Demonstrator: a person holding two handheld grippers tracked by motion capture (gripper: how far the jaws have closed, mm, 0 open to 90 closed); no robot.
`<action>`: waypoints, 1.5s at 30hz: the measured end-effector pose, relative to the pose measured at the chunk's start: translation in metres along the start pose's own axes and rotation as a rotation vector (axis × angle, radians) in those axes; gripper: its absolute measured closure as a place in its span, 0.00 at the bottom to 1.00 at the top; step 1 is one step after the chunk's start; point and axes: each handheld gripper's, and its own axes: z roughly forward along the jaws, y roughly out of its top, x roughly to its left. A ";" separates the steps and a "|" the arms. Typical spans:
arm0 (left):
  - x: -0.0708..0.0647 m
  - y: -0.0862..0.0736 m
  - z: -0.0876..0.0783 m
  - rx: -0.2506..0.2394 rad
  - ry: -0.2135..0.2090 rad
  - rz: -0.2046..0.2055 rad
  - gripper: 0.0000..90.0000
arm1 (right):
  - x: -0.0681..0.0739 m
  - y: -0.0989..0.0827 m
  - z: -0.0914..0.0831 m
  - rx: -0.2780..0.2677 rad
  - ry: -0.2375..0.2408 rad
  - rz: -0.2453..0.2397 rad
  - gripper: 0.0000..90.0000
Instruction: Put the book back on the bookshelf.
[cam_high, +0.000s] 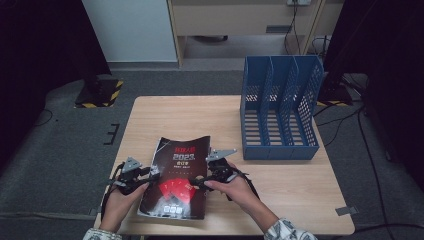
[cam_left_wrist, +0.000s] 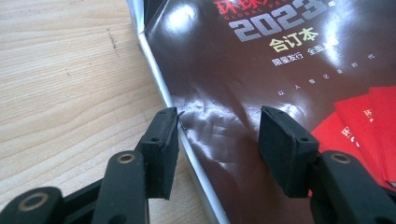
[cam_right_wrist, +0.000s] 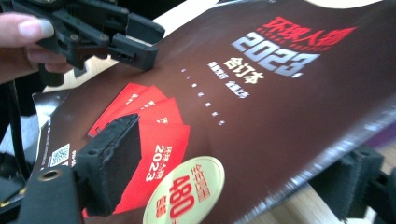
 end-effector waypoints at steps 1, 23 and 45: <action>0.000 0.000 0.000 0.001 -0.003 -0.004 0.53 | 0.000 0.002 0.005 0.012 0.011 -0.013 0.24; 0.002 0.002 0.002 0.010 -0.010 -0.002 0.51 | -0.002 0.014 0.018 0.101 0.116 0.044 0.24; -0.002 0.006 0.002 0.026 -0.001 0.032 0.52 | 0.008 0.015 0.019 0.149 0.072 -0.009 0.23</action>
